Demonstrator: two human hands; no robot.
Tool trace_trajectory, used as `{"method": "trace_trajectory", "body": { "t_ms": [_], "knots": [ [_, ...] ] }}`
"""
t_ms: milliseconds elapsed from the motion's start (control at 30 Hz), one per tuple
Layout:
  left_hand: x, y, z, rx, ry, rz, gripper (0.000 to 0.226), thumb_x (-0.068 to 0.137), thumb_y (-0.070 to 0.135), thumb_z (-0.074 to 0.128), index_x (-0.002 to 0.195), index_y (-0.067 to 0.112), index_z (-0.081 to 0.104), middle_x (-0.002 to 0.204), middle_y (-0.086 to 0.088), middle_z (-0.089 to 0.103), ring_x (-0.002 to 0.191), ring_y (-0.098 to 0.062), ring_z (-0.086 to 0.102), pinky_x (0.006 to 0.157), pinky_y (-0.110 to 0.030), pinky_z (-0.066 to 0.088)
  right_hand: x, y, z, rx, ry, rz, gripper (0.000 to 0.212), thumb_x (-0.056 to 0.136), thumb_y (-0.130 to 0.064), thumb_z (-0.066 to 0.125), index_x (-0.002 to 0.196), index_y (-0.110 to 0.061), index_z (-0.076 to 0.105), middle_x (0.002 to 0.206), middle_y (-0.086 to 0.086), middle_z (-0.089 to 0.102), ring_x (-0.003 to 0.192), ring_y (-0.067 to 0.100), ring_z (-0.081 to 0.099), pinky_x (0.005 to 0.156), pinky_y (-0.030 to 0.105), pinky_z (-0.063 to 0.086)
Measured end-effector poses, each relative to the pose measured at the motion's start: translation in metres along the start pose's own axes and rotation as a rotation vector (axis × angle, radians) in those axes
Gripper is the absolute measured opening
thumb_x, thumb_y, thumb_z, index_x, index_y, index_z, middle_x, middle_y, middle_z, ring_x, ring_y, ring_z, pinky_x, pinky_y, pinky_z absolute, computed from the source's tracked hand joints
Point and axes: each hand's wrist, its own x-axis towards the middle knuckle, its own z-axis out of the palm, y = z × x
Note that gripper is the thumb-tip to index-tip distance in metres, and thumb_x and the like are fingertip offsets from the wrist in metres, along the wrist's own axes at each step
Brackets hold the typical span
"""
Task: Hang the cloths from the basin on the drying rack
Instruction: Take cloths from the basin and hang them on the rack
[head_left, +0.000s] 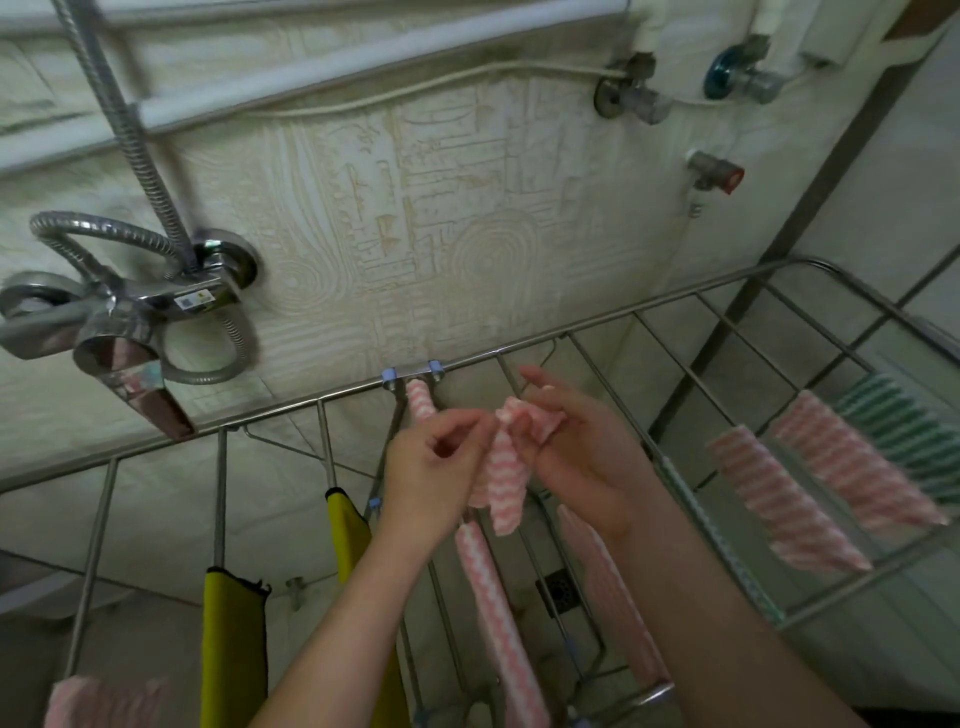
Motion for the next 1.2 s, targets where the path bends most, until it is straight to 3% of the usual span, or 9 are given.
{"method": "trace_trajectory", "body": {
  "t_ms": [167, 233, 300, 400, 567, 733, 867, 1000, 1200],
  "knots": [
    [0.002, 0.025, 0.003, 0.033, -0.083, 0.131, 0.016, 0.093, 0.015, 0.056, 0.088, 0.029, 0.064, 0.07, 0.007, 0.061, 0.064, -0.006, 0.054, 0.061, -0.022, 0.044, -0.026, -0.005, -0.013, -0.549, 0.121, -0.155, 0.048, 0.08, -0.006, 0.068, 0.124, -0.023, 0.058, 0.115, 0.005, 0.055, 0.098, 0.015, 0.061, 0.08, 0.032, 0.052],
    [0.008, 0.037, 0.003, 0.252, -0.239, 0.245, 0.017, 0.09, 0.017, 0.06, 0.091, 0.032, 0.067, 0.078, 0.012, 0.067, 0.072, -0.003, 0.06, 0.069, -0.021, 0.048, -0.036, -0.018, -0.02, -1.045, 0.179, -0.298, 0.065, 0.076, -0.015, 0.076, 0.128, -0.044, 0.051, 0.135, -0.007, 0.041, 0.117, 0.008, 0.046, 0.095, 0.032, 0.043],
    [0.014, 0.049, 0.005, 0.363, -0.391, 0.289, 0.015, 0.088, 0.024, 0.063, 0.095, 0.034, 0.071, 0.089, 0.016, 0.071, 0.087, -0.001, 0.065, 0.083, -0.028, 0.051, -0.043, -0.033, -0.02, -1.246, -0.006, -0.337, 0.07, 0.075, -0.011, 0.076, 0.129, -0.047, 0.049, 0.139, -0.015, 0.043, 0.122, 0.003, 0.045, 0.1, 0.031, 0.041],
    [0.02, 0.066, 0.01, 0.35, -0.505, 0.283, 0.013, 0.084, 0.023, 0.069, 0.089, 0.034, 0.073, 0.088, 0.018, 0.073, 0.084, 0.004, 0.065, 0.081, -0.023, 0.05, -0.043, -0.043, -0.012, -1.279, -0.183, -0.296, 0.053, 0.076, -0.002, 0.071, 0.123, -0.025, 0.061, 0.118, -0.001, 0.066, 0.111, 0.013, 0.061, 0.096, 0.034, 0.049],
    [0.034, 0.073, 0.001, 0.5, -0.484, 0.243, 0.028, 0.064, 0.045, 0.079, 0.09, 0.038, 0.071, 0.083, 0.012, 0.067, 0.07, 0.005, 0.056, 0.063, -0.016, 0.039, -0.045, -0.055, -0.002, -1.563, 0.083, -0.438, 0.014, 0.079, -0.012, 0.073, 0.085, -0.025, 0.07, 0.064, -0.011, 0.059, 0.055, -0.008, 0.052, 0.055, 0.012, 0.038],
    [0.057, 0.065, -0.015, 0.812, -0.621, 0.19, 0.019, 0.08, 0.022, 0.073, 0.065, 0.026, 0.061, 0.062, 0.008, 0.058, 0.06, -0.003, 0.054, 0.06, -0.025, 0.042, -0.056, -0.087, 0.0, -1.562, 0.208, -0.435, 0.008, 0.08, -0.02, 0.071, 0.075, -0.026, 0.072, 0.07, 0.001, 0.068, 0.06, 0.007, 0.062, 0.061, 0.023, 0.049],
    [0.081, 0.046, 0.001, 0.659, -0.305, 0.201, 0.011, 0.086, 0.021, 0.062, 0.076, 0.022, 0.066, 0.071, 0.002, 0.065, 0.072, -0.016, 0.06, 0.067, -0.029, 0.043, -0.047, -0.098, -0.023, -1.357, 0.266, -0.324, 0.011, 0.087, -0.018, 0.065, 0.09, -0.014, 0.074, 0.092, 0.012, 0.072, 0.078, 0.017, 0.072, 0.076, 0.032, 0.06],
    [0.107, 0.025, 0.042, 0.357, -0.057, 0.143, 0.013, 0.083, 0.015, 0.062, 0.083, 0.025, 0.07, 0.078, 0.009, 0.067, 0.078, -0.01, 0.06, 0.067, -0.023, 0.043, -0.033, -0.089, -0.047, -1.164, 0.387, -0.284, 0.018, 0.092, -0.016, 0.06, 0.101, -0.003, 0.068, 0.1, 0.013, 0.069, 0.081, 0.014, 0.069, 0.068, 0.025, 0.06],
    [0.138, -0.005, 0.09, 0.089, -0.037, -0.121, 0.022, 0.083, 0.006, 0.06, 0.073, 0.022, 0.069, 0.071, -0.009, 0.069, 0.06, -0.026, 0.067, 0.058, -0.039, 0.059, -0.004, -0.082, -0.083, -1.076, 0.433, -0.248, 0.012, 0.093, -0.018, 0.06, 0.084, -0.015, 0.066, 0.088, 0.002, 0.067, 0.078, 0.01, 0.069, 0.063, 0.025, 0.059]
  ]
}}
